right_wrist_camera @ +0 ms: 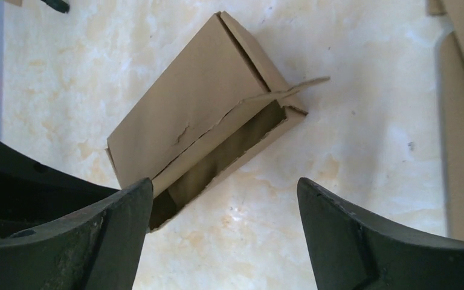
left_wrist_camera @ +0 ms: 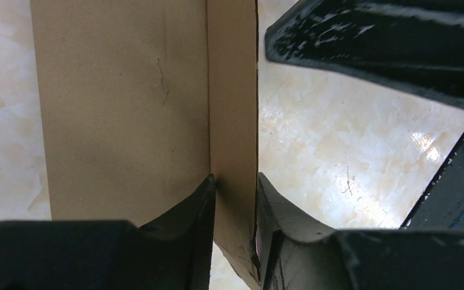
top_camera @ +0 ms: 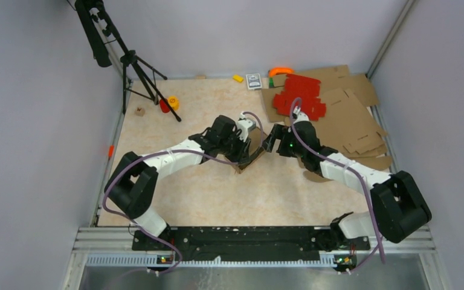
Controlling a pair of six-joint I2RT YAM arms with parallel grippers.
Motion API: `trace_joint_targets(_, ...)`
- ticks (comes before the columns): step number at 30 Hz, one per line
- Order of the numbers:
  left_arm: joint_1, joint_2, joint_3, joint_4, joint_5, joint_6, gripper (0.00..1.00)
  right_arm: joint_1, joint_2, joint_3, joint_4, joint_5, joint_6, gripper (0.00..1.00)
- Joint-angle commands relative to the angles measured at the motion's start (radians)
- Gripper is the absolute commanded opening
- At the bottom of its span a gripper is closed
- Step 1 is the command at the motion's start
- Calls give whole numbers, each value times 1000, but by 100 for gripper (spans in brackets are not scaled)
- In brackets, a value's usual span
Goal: Fold the paper box
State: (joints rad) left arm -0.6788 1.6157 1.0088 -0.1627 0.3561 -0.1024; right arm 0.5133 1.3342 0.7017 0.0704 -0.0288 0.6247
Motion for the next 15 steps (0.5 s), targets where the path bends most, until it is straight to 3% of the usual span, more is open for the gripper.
trace_joint_targets(1, -4, 21, 64, -48, 36, -5, 31, -9, 55, 67, 26, -24, 194, 88)
trace_joint_targets(7, -4, 49, 76, -63, 64, 0, 33, -8, 102, 94, -20, -8, 405, 94)
trace_joint_targets(10, -4, 68, 87, -76, 66, 0, 32, -7, 102, 95, 8, -43, 437, 94)
trace_joint_targets(15, -4, 80, 94, -81, 65, 0, 31, -9, 37, 85, -17, 24, 447, 95)
